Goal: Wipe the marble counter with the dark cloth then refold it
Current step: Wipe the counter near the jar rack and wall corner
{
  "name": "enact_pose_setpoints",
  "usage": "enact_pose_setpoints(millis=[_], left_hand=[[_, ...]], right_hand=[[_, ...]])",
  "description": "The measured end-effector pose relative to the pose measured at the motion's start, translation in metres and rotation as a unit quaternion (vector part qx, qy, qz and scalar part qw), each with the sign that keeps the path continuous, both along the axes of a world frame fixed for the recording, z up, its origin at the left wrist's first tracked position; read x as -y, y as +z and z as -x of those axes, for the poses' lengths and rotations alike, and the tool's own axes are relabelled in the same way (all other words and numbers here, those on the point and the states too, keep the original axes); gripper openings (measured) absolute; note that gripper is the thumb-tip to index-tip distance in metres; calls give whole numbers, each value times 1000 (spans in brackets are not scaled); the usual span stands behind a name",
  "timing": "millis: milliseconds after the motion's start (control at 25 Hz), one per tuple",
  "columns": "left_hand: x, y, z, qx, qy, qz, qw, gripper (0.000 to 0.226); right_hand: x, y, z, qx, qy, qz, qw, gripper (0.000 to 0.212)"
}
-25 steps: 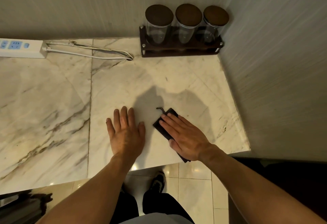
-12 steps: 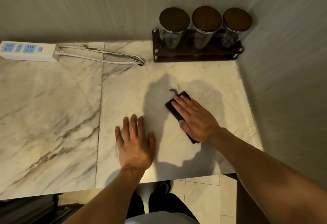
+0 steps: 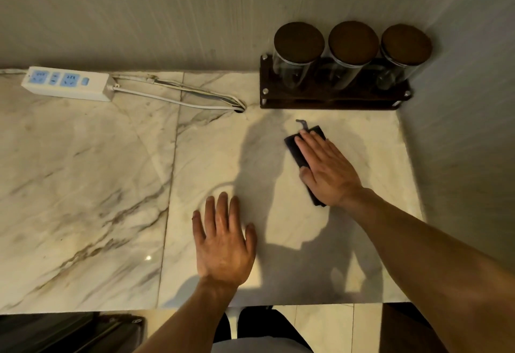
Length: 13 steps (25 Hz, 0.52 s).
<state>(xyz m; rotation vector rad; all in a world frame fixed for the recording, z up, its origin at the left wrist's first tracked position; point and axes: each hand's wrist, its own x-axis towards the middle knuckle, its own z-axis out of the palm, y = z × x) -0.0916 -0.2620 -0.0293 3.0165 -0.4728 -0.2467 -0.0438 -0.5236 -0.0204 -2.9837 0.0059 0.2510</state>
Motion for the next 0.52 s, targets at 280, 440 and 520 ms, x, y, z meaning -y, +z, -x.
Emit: enact_pose_setpoints(millis=[280, 440, 520], left_hand=[[0, 4, 0, -7, -5, -10, 1000, 64], [0, 5, 0, -8, -8, -11, 1000, 64], [0, 4, 0, -11, -5, -8, 1000, 64]], right_hand=[[4, -6, -26, 23, -117, -9, 993, 61], [1, -7, -35, 25, -183, -14, 983, 62], [0, -7, -39, 25, -219, -16, 975, 62]])
